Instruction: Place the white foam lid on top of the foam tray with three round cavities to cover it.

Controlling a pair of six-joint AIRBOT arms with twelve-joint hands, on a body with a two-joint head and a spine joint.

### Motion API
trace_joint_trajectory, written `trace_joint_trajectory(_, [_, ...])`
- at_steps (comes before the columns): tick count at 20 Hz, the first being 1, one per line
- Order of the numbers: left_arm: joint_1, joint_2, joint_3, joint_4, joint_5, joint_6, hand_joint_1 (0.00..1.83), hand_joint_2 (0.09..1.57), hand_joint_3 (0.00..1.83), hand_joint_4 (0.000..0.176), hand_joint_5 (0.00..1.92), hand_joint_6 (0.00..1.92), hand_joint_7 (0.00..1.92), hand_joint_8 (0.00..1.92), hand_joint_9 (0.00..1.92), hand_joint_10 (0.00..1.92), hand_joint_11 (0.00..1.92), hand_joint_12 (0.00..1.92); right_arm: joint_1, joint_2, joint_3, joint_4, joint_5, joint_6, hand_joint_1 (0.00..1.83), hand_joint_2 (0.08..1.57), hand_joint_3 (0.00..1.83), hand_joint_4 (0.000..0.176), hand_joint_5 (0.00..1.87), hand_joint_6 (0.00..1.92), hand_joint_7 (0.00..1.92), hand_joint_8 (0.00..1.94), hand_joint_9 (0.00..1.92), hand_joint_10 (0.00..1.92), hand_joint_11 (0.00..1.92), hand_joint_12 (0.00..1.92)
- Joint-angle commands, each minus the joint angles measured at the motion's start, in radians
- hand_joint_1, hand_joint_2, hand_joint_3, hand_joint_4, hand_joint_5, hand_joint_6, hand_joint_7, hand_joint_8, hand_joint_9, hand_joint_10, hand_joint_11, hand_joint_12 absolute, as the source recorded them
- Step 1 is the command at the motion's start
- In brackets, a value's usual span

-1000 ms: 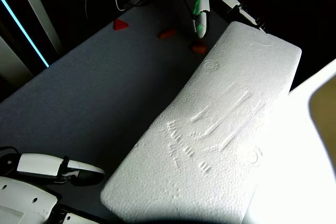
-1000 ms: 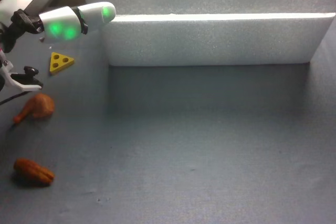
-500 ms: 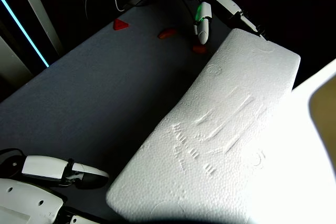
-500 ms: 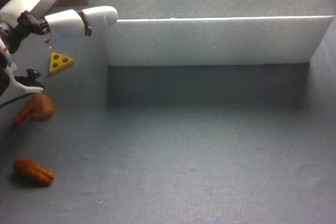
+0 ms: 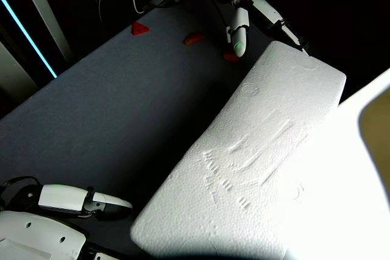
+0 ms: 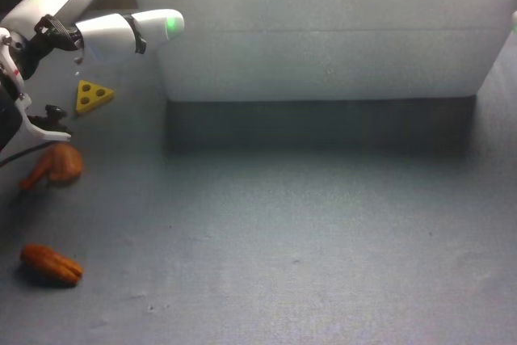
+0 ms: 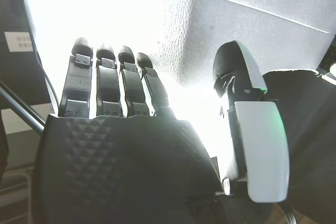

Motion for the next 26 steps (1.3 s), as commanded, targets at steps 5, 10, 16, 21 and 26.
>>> trace_joint_trajectory(5, [-0.001, -0.01, 0.012, 0.001, -0.085, -0.005, 0.57, 1.08, 0.01, 0.0, 0.02, 0.0, 0.0, 0.0, 0.0, 0.0, 0.05, 0.03, 0.0, 0.004, 0.015, -0.002, 0.098, 0.003, 0.47, 1.23, 0.0, 0.0, 0.0, 0.0, 0.0, 0.0, 0.0, 0.0, 0.0, 0.02])
trace_joint_trajectory(10, [0.011, -0.009, 0.01, -0.006, -0.093, -0.01, 0.52, 1.08, 0.01, 0.0, 0.02, 0.0, 0.0, 0.0, 0.0, 0.0, 0.02, 0.04, -0.016, 0.004, 0.015, 0.011, 0.098, 0.003, 0.39, 1.23, 0.0, 0.0, 0.0, 0.0, 0.0, 0.0, 0.0, 0.0, 0.0, 0.0])
trace_joint_trajectory(16, [0.024, 0.008, -0.018, 0.0, -0.144, -0.015, 0.57, 1.07, 0.0, 0.0, 0.03, 0.0, 0.0, 0.0, 0.0, 0.0, 0.0, 0.0, -0.018, 0.003, 0.015, 0.011, 0.098, 0.003, 0.4, 1.24, 0.0, 0.0, 0.0, 0.0, 0.0, 0.0, 0.0, 0.0, 0.0, 0.0])
trace_joint_trajectory(21, [0.038, 0.017, -0.038, 0.001, -0.175, -0.015, 0.57, 1.07, 0.0, 0.0, 0.02, 0.0, 0.0, 0.0, 0.0, 0.0, 0.0, 0.0, -0.023, 0.003, 0.012, 0.011, 0.098, 0.003, 0.39, 1.24, 0.0, 0.0, 0.0, 0.0, 0.0, 0.0, 0.0, 0.0, 0.0, 0.0])
trace_joint_trajectory(26, [0.029, 0.016, -0.027, -0.003, -0.165, -0.015, 0.56, 1.07, 0.0, 0.0, 0.02, 0.0, 0.0, 0.0, 0.0, 0.0, 0.0, 0.0, -0.014, 0.002, 0.013, -0.002, 0.099, 0.004, 0.4, 1.23, 0.0, 0.0, 0.0, 0.0, 0.0, 0.0, 0.0, 0.0, 0.02, 0.02])
